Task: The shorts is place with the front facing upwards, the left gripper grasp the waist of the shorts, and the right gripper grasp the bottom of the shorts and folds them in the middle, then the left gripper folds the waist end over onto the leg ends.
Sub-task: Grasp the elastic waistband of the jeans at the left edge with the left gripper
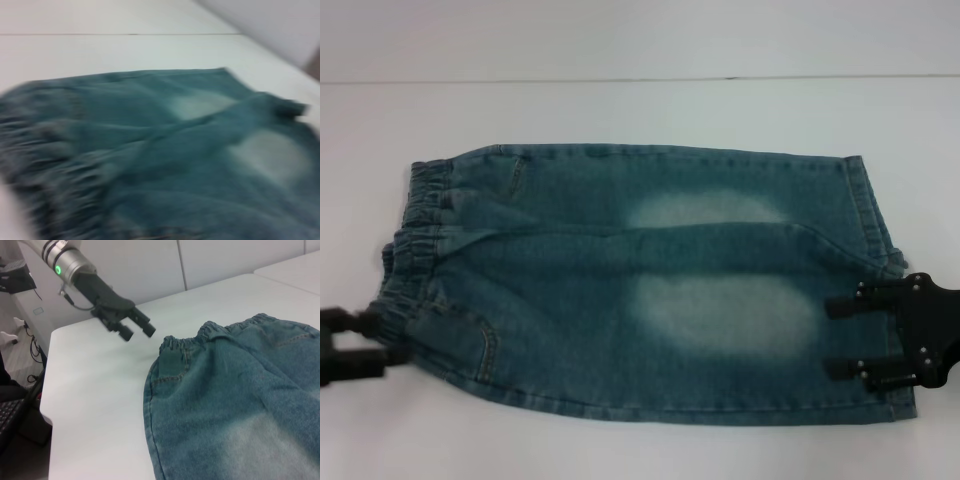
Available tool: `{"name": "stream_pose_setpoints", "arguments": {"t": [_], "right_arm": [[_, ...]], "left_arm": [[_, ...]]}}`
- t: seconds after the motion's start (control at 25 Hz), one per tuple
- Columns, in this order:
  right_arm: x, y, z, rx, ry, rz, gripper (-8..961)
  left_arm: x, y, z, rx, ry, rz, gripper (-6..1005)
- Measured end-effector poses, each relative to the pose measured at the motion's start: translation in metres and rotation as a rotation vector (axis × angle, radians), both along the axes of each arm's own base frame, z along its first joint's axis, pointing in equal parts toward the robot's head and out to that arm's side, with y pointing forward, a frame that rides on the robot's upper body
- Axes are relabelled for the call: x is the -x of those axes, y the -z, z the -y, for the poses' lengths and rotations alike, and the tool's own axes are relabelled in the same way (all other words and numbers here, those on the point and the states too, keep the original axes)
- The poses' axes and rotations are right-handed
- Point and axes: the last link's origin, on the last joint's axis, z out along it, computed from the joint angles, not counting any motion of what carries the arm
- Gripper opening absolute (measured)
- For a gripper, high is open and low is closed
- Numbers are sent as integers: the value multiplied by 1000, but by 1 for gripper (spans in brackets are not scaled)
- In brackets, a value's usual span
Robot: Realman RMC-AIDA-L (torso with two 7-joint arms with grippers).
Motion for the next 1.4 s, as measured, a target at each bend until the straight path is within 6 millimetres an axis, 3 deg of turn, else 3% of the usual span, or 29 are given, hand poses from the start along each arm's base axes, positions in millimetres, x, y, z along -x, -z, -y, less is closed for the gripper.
{"name": "stream_pose_setpoints", "arguments": {"t": [0.12, 0.28, 0.8, 1.4], "right_arm": [[0, 0, 0, -2, -1, 1, 775], [-1, 2, -1, -6, 3, 6, 775], [-2, 8, -2, -5, 3, 24, 775], [-1, 12, -2, 7, -1, 29, 776]], "left_arm": [[6, -15, -1, -60, -37, -37, 810], [13, -20, -3, -99, -64, -68, 810], [23, -4, -13, -102, -101, -133, 810], [22, 10, -18, -77, -90, -157, 811]]}}
